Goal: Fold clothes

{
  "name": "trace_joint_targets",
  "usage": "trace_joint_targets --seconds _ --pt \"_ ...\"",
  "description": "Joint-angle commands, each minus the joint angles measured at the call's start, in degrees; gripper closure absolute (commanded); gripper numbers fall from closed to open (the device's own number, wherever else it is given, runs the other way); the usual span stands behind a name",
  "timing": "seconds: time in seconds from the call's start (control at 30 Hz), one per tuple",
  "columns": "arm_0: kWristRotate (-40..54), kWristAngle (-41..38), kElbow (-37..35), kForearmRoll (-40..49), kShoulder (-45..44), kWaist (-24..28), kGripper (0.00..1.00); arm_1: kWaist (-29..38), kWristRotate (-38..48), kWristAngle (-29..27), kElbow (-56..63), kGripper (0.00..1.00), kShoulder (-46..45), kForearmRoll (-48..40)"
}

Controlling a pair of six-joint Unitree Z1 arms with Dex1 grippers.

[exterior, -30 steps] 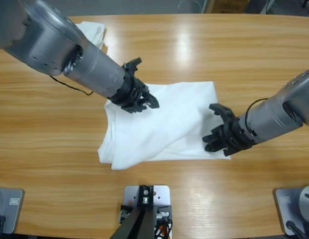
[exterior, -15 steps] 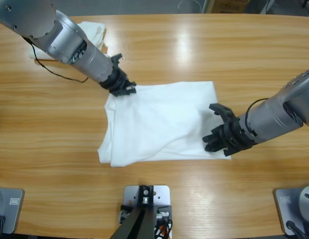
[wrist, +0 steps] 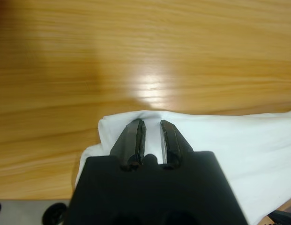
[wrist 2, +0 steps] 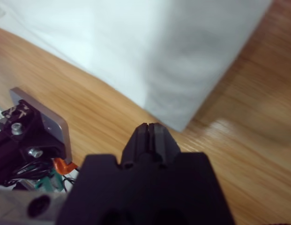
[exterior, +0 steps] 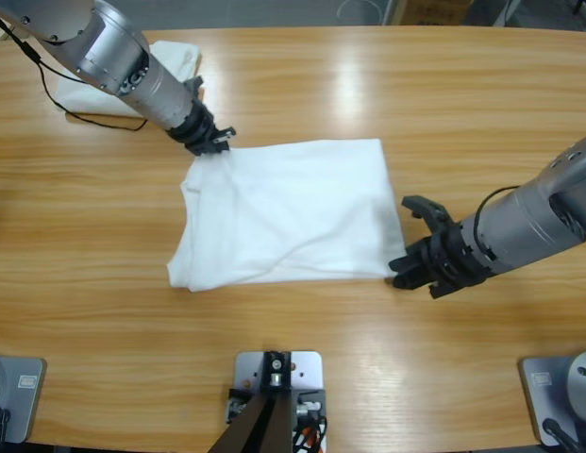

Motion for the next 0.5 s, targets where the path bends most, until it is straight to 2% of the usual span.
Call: trace_joint_targets --seconds 0.03,0.07,0.13,0.33,0.5 --pt "3.04 -0.51 1.70 1.06 -0.83 -0.61 0.783 -0.65 0.40 -2.56 0.93 1.000 -6.09 4.33" --pt "3.06 -0.51 1.97 1.06 -0.42 -0.87 0.795 -0.65 0.33 -2.98 0.31 1.000 -9.57 5.19" --pt "3.44 -0.51 2.25 1.06 0.88 -1.73 0.995 -0.65 0.29 -3.47 -4.12 1.000 -12.11 7.65" --pt "4.62 0.72 2.18 1.06 3.87 -4.26 1.000 1.18 0.42 -12.15 -16.53 1.000 1.24 13.15" --pt "4.59 4.52 -0.04 2.33 5.45 -5.69 1.000 1.27 1.74 -14.67 -18.48 1.000 6.81 16.30"
